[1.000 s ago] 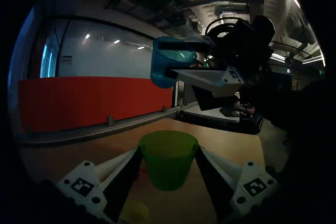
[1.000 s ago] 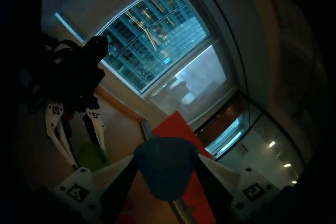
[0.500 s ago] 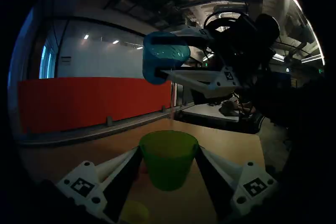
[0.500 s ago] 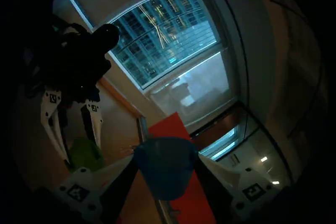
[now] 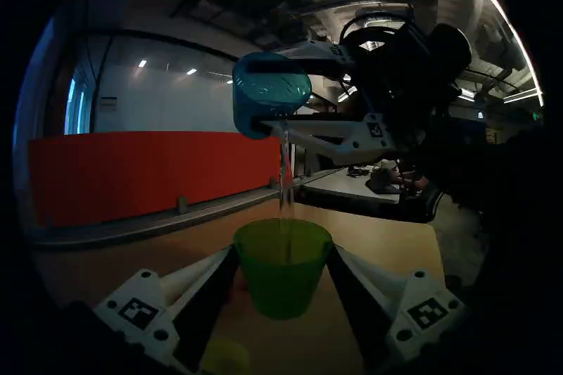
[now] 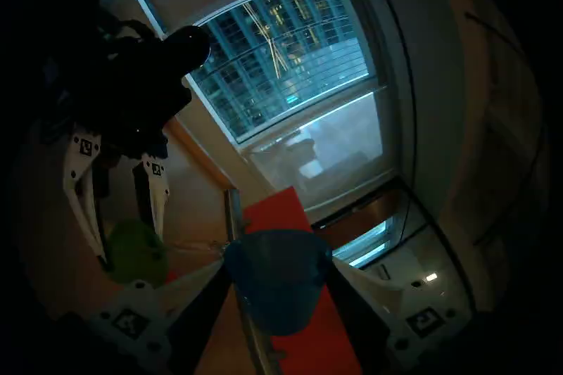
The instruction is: Pour water
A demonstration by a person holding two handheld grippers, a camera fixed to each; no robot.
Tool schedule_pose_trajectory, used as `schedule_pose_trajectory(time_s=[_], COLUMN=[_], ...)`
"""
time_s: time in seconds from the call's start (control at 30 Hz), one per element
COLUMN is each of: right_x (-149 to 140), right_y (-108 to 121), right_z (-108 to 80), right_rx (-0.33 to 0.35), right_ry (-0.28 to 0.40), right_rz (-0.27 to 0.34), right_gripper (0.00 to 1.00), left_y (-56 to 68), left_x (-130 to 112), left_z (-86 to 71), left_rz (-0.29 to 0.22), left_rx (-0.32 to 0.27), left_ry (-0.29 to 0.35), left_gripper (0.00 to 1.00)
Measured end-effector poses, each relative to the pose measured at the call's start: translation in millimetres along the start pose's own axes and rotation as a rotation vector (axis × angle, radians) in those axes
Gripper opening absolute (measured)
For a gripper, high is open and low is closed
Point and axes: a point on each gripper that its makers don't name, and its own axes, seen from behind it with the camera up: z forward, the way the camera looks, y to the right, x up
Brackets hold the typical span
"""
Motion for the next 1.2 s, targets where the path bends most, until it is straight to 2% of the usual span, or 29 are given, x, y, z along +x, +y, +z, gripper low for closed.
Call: schedule_pose_trajectory(time_s=[1.2], right_x=[3], right_y=[23], right_z=[4.1], right_rx=[-0.041], right_ry=[-0.002], right_rz=[-0.152], right_gripper=[0.90], left_y=[-1.0], left_x=[0], left_z=[1.2], left_rz=[0.022], left_rx=[0.002], left_ry=[-0.001], left_gripper=[0.87])
